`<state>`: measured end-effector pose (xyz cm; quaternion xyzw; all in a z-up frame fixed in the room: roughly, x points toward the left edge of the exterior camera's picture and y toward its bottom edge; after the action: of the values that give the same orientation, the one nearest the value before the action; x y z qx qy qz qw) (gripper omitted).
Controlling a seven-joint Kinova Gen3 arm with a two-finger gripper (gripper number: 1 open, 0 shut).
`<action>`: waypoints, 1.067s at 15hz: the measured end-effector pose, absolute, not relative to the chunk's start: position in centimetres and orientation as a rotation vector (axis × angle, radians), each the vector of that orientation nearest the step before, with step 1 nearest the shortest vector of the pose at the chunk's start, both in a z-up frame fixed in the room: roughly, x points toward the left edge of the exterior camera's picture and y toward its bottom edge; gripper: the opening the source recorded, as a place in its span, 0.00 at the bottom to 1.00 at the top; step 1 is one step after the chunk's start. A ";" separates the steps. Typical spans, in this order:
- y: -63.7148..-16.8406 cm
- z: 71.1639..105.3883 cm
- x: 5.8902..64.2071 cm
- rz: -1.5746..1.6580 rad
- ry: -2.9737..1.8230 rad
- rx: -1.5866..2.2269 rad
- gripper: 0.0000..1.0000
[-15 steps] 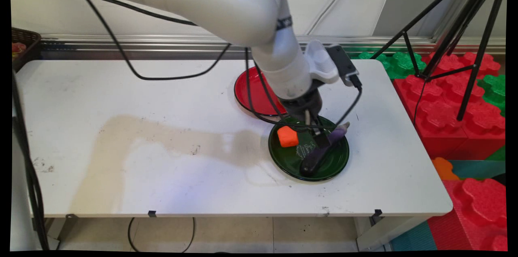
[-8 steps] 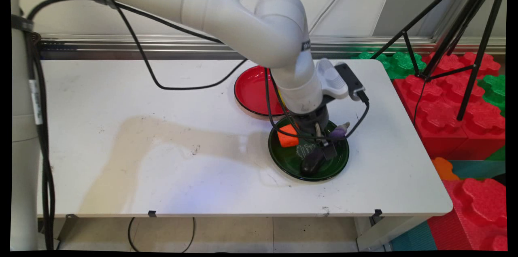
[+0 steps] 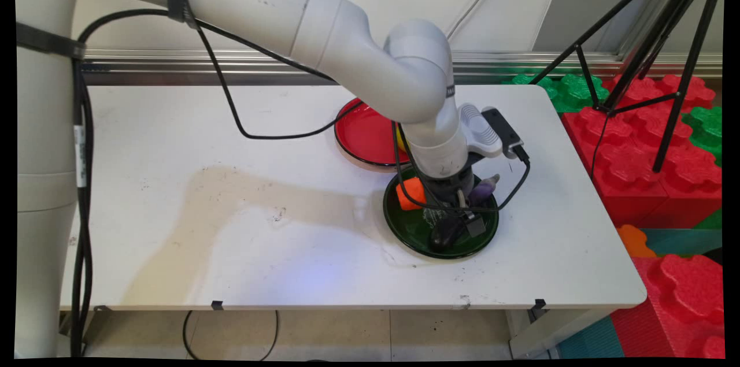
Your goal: Pick up the eggplant from the green plate, then place the picked object on the red plate
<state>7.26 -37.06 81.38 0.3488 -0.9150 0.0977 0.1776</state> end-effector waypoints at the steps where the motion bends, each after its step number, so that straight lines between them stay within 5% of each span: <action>1: -37.2 81.0 7.1 0.279 -2.586 0.996 1.00; 5: -37.4 80.1 6.6 0.289 -2.575 1.028 1.00; 6: -37.4 79.9 6.4 0.291 -2.571 1.037 0.00; 16: -36.6 80.7 6.2 0.342 -2.538 1.092 0.00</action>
<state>6.18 -36.57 80.72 0.3859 -0.8971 0.1210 0.1778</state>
